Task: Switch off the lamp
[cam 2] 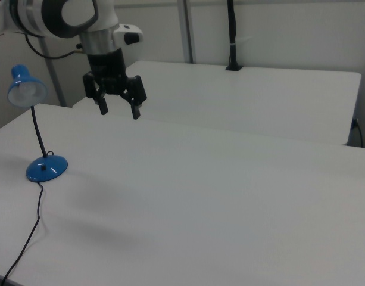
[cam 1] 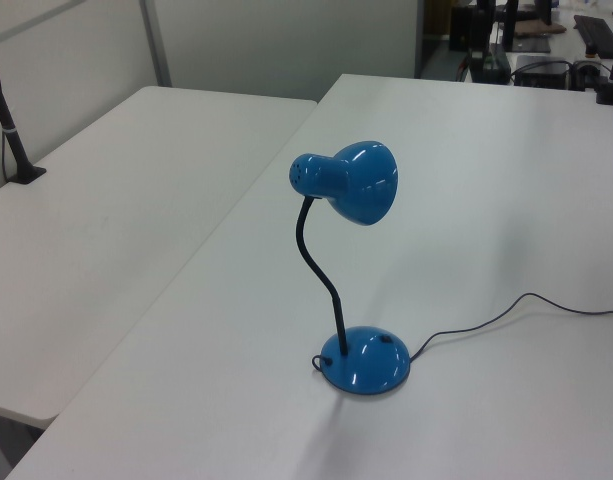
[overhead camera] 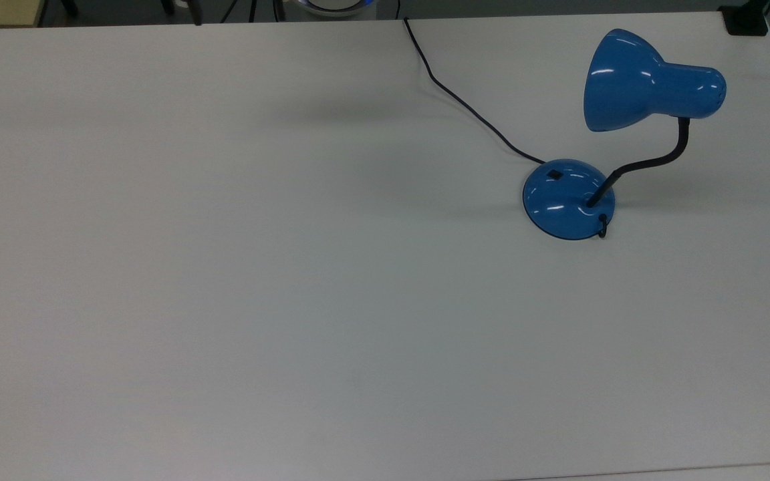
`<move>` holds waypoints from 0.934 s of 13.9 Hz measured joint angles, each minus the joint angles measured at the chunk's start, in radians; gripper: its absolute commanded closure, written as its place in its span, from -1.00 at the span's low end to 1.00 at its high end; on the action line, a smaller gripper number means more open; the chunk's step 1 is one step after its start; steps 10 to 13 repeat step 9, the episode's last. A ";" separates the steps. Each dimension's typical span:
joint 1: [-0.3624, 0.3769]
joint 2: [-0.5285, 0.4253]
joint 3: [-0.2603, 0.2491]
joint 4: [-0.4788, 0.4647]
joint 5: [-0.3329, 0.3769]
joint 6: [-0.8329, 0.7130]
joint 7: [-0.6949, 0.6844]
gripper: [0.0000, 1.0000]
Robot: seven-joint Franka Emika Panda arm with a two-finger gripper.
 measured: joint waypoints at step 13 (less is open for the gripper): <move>0.001 0.013 -0.013 0.012 0.019 0.065 0.018 -1.00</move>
